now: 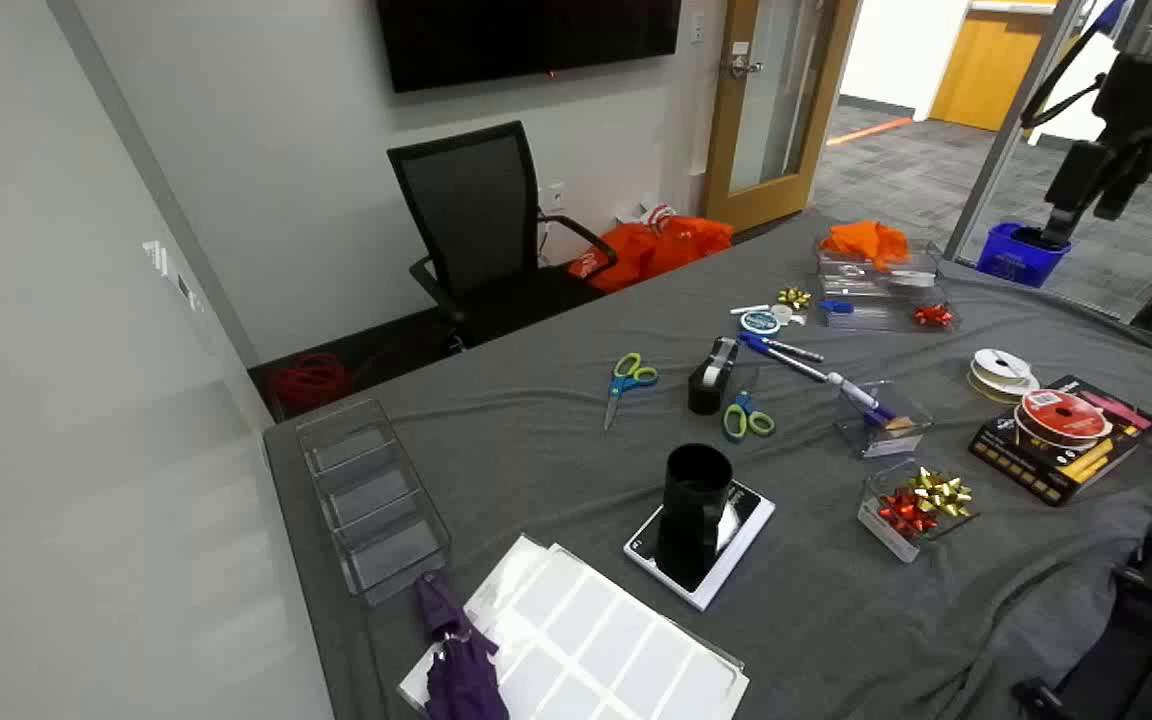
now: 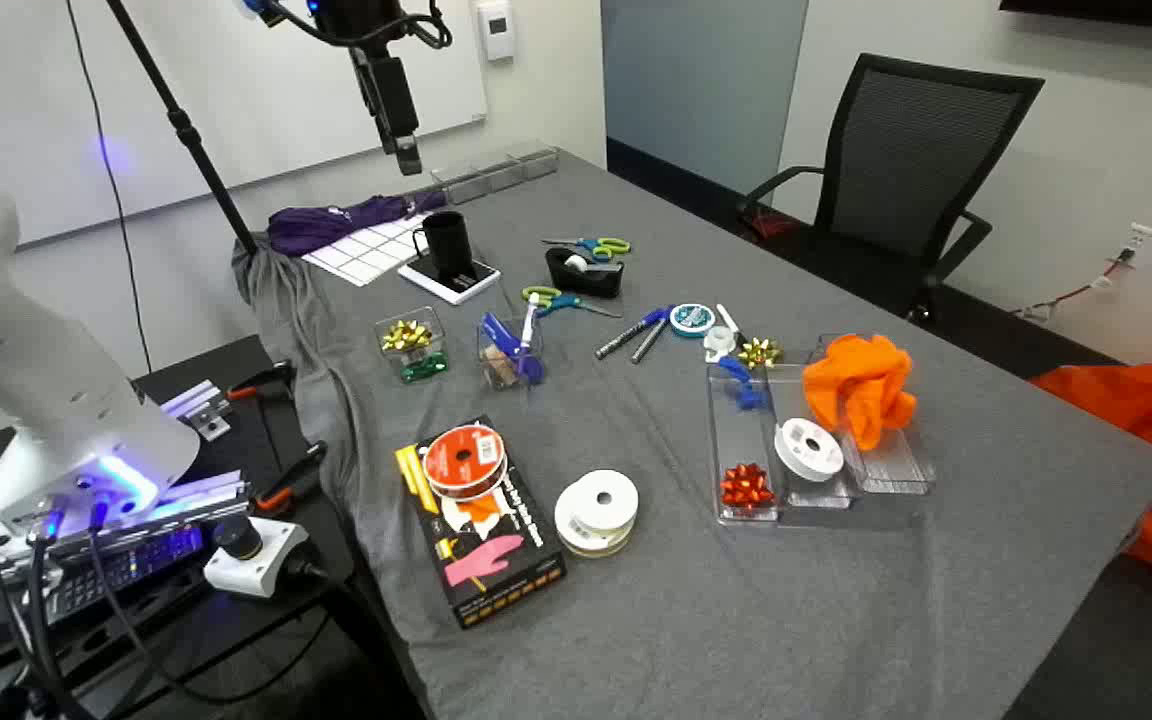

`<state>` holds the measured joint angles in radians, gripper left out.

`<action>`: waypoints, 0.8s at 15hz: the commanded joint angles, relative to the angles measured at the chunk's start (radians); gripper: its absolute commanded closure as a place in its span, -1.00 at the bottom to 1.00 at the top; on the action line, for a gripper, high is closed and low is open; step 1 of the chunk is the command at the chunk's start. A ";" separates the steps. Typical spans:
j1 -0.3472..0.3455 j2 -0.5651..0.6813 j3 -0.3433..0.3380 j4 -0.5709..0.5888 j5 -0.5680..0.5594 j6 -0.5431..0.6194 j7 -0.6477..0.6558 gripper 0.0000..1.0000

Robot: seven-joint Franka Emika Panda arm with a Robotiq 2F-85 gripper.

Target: Move the black cup to the right

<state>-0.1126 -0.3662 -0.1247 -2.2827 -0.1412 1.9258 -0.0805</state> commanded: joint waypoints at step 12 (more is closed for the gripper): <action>0.023 0.017 0.061 -0.033 0.090 0.013 0.210 -1.00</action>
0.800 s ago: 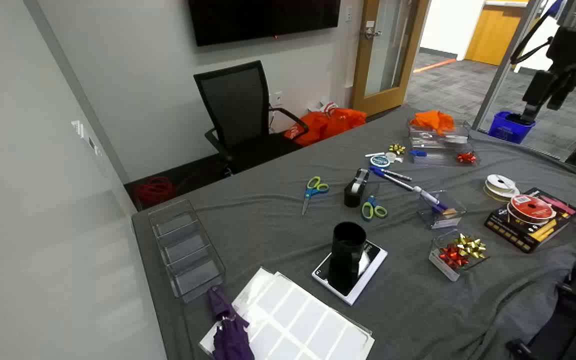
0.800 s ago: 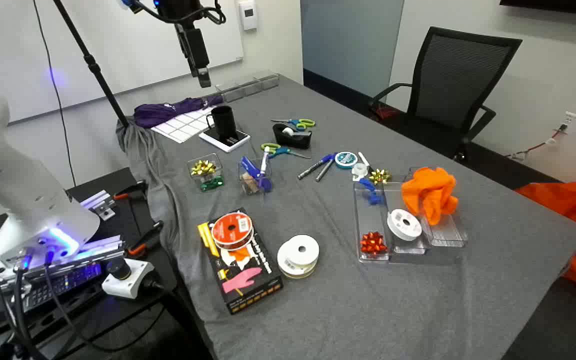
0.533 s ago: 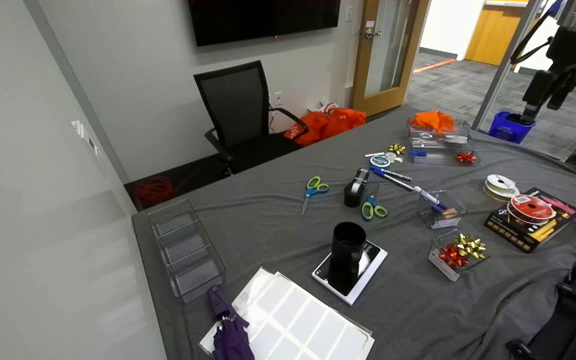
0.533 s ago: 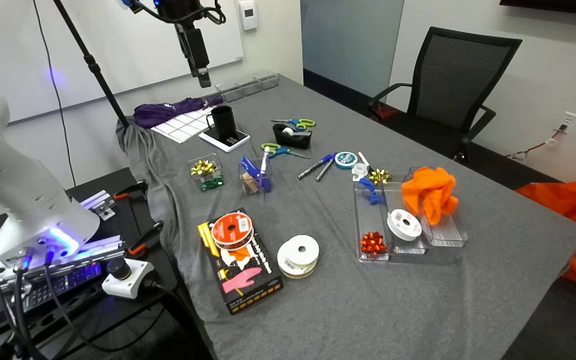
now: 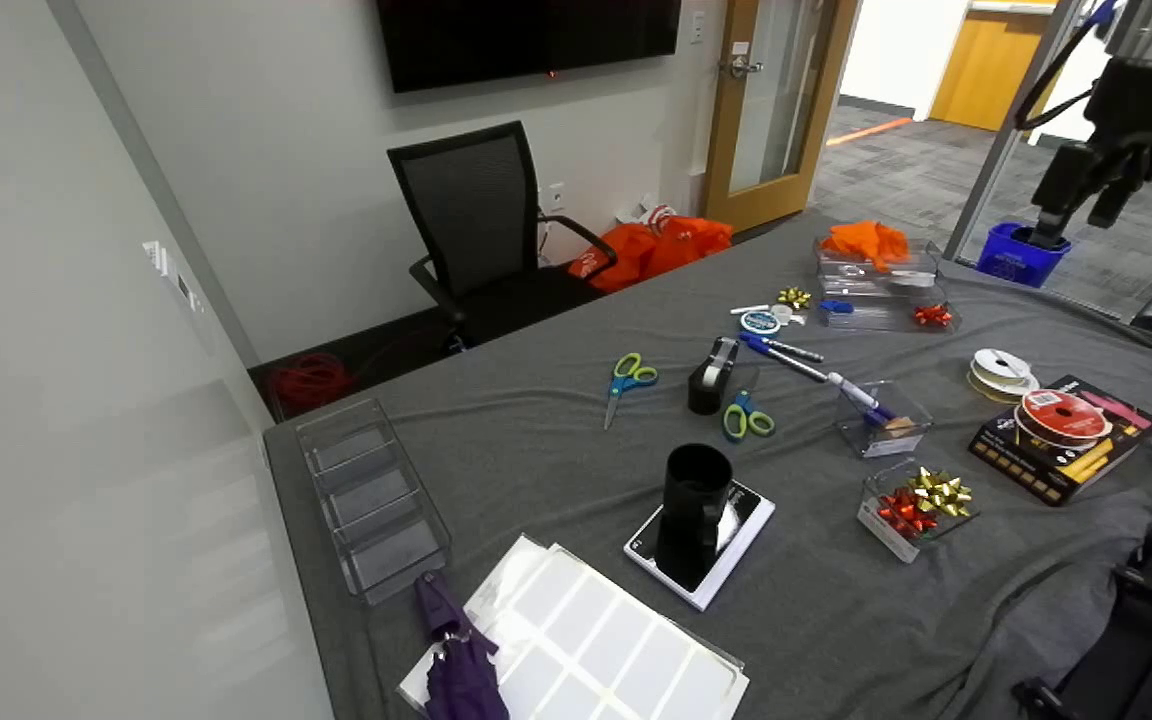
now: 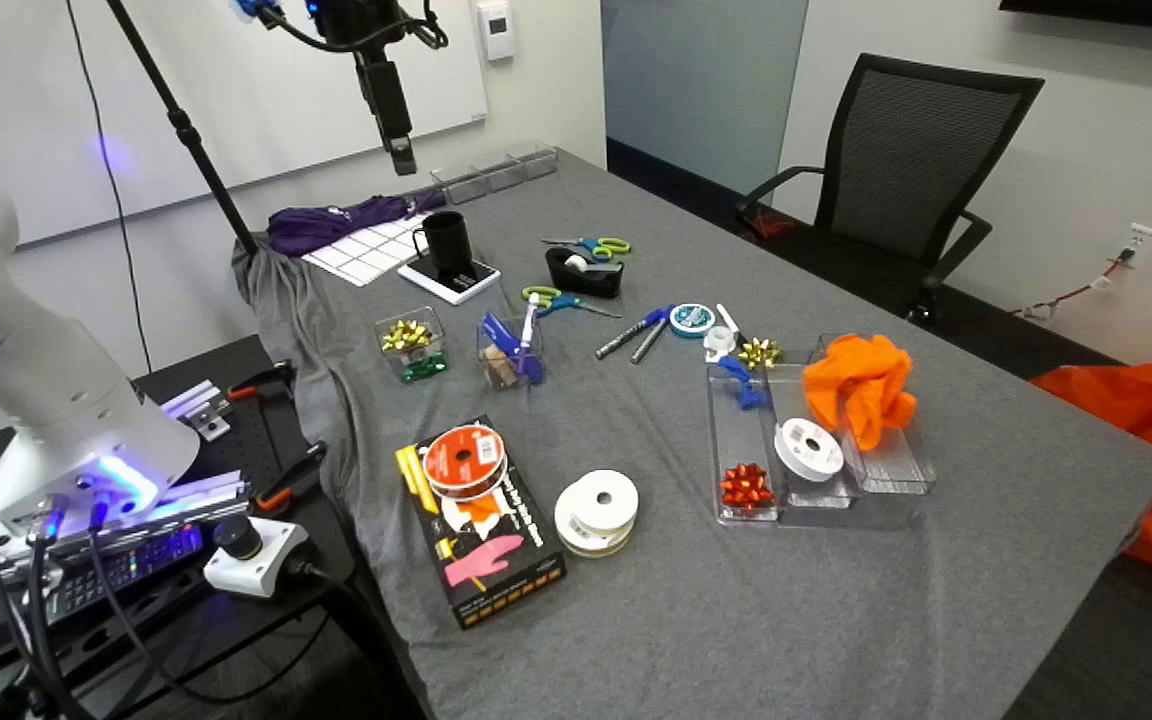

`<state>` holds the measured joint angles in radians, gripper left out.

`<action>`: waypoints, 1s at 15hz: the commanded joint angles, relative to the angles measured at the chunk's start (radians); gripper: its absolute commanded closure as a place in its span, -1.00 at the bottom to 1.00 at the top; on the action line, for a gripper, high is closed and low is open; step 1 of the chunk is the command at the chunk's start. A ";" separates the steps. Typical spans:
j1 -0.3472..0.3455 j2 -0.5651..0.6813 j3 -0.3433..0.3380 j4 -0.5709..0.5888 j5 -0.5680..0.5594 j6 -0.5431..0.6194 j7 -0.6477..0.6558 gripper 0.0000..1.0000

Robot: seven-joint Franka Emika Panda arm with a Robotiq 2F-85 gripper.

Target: Move the black cup to the right

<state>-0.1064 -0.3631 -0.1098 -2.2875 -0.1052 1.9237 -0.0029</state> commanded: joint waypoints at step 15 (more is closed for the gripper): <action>0.176 0.184 0.253 -0.120 0.365 0.432 0.551 -1.00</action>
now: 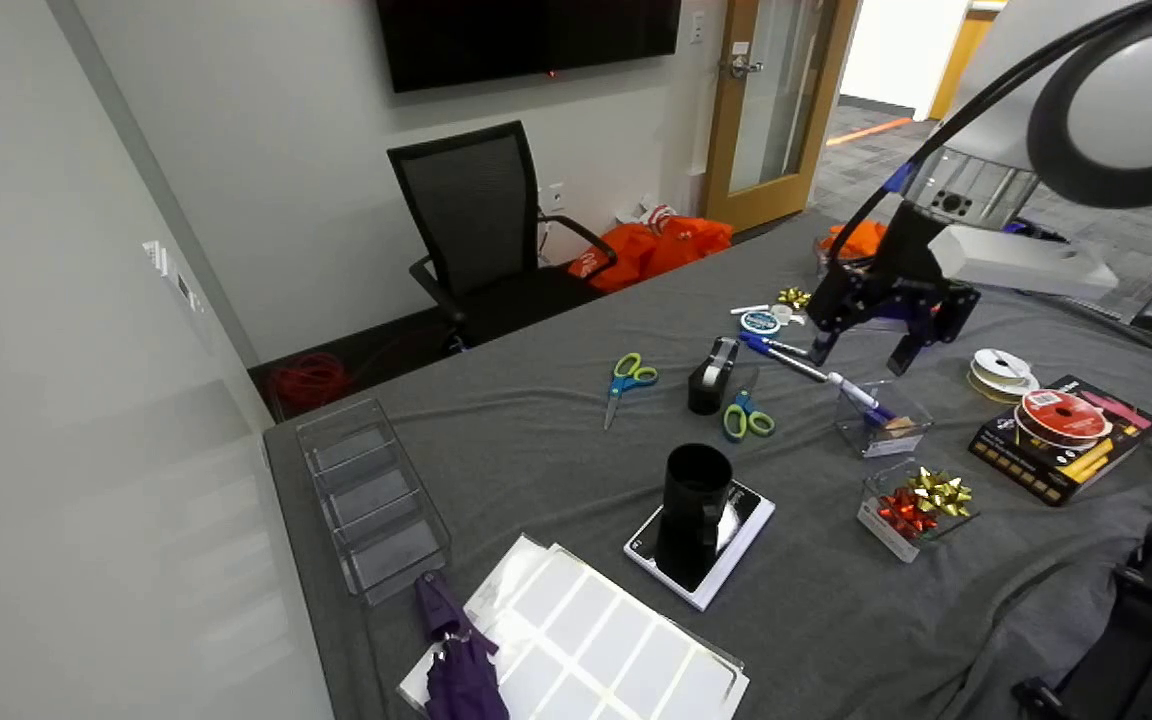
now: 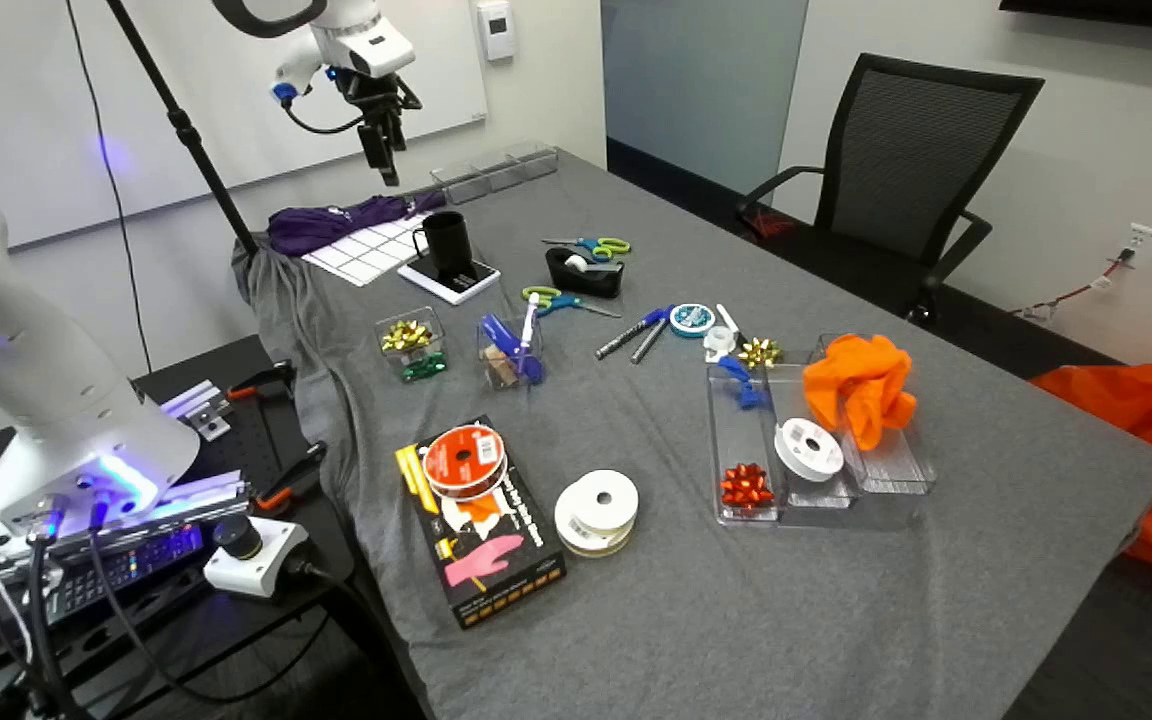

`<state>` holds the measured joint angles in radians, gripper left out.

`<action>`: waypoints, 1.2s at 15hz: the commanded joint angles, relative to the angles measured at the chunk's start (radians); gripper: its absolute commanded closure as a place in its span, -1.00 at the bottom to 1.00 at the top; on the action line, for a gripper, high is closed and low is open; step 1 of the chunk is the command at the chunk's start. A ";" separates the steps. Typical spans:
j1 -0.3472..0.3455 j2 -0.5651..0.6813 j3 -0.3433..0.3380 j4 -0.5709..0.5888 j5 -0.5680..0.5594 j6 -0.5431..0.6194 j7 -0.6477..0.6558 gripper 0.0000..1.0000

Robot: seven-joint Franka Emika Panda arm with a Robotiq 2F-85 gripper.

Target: Move the black cup to the right

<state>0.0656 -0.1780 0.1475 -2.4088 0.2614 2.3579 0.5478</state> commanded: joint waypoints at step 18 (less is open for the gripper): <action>0.175 0.353 0.108 0.147 -0.505 0.213 0.725 -1.00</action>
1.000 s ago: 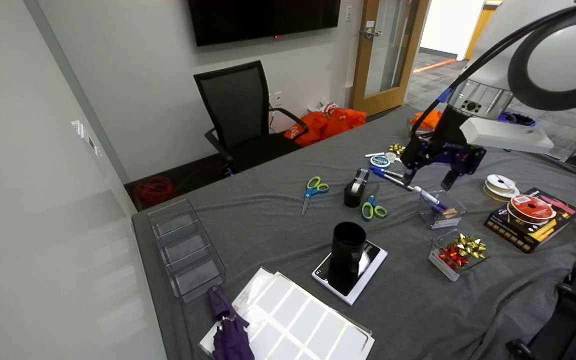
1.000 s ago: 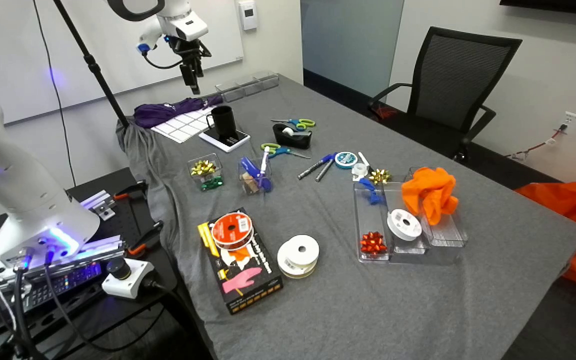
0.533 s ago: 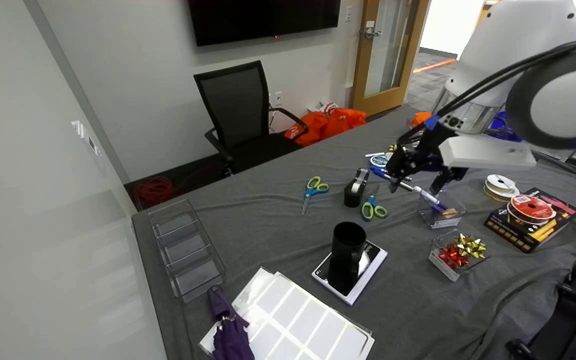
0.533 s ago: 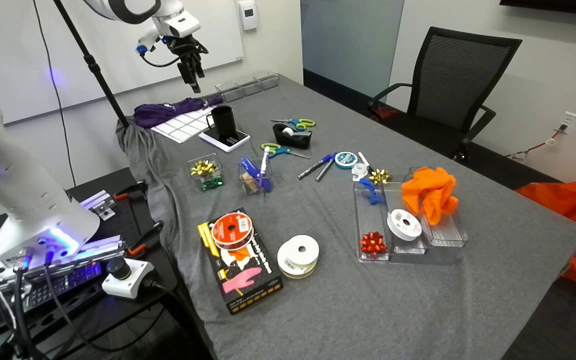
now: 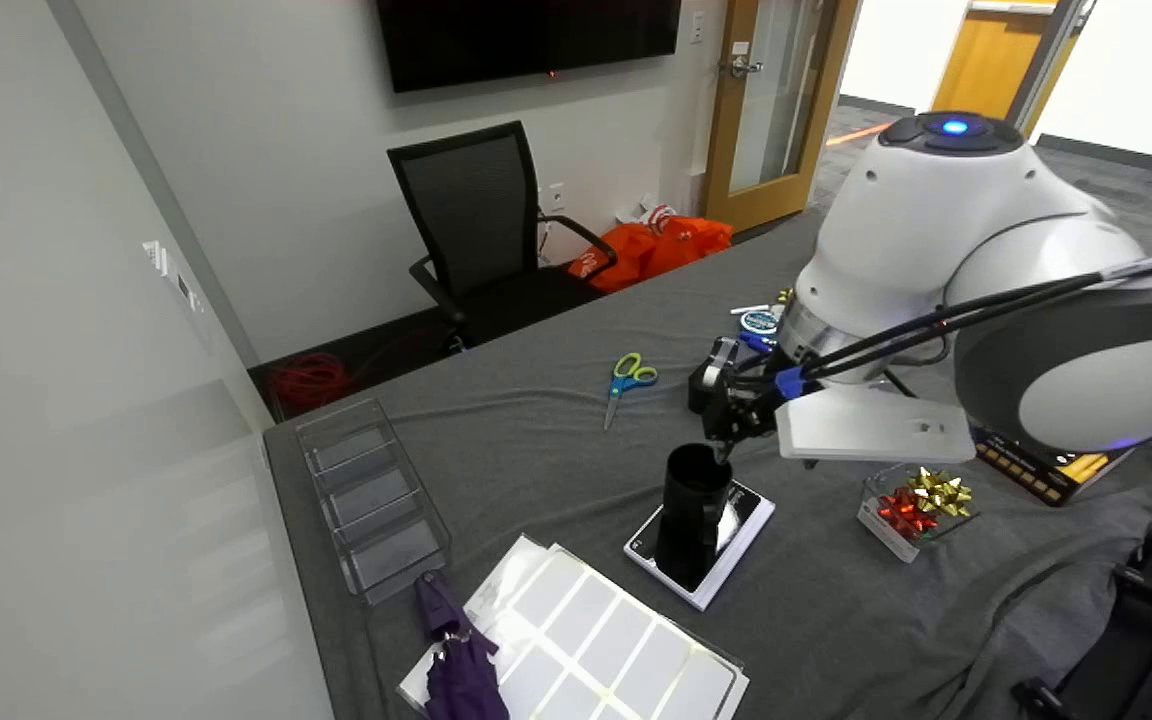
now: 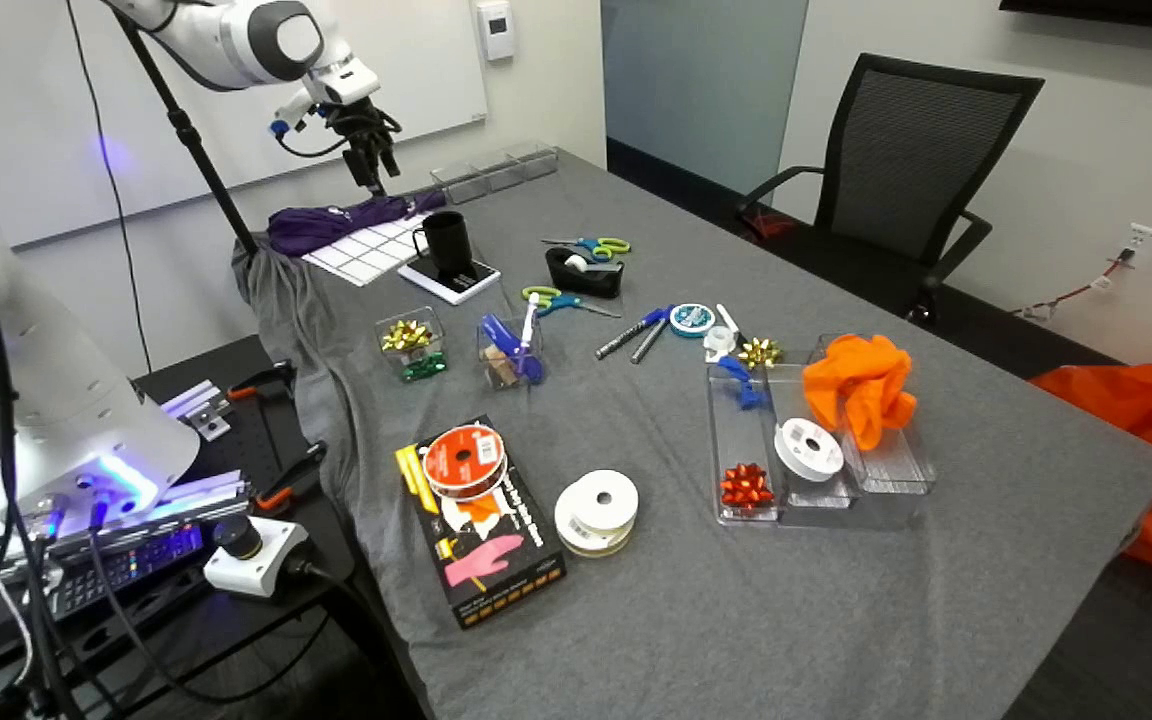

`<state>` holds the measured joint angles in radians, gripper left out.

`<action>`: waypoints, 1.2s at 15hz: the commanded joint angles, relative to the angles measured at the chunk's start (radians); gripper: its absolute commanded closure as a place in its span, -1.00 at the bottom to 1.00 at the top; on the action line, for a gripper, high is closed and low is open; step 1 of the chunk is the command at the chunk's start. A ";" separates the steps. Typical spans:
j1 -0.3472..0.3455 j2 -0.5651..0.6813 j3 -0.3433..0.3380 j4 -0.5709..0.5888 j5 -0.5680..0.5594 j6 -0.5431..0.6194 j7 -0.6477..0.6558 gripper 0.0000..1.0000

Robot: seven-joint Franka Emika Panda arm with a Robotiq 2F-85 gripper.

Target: Move the black cup to the right

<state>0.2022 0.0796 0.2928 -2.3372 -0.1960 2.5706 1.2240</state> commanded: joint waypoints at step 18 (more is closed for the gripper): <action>0.195 0.382 -0.186 0.229 -0.084 0.026 -0.141 -1.00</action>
<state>0.3629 0.4202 0.1502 -2.1349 -0.2599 2.5725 1.1037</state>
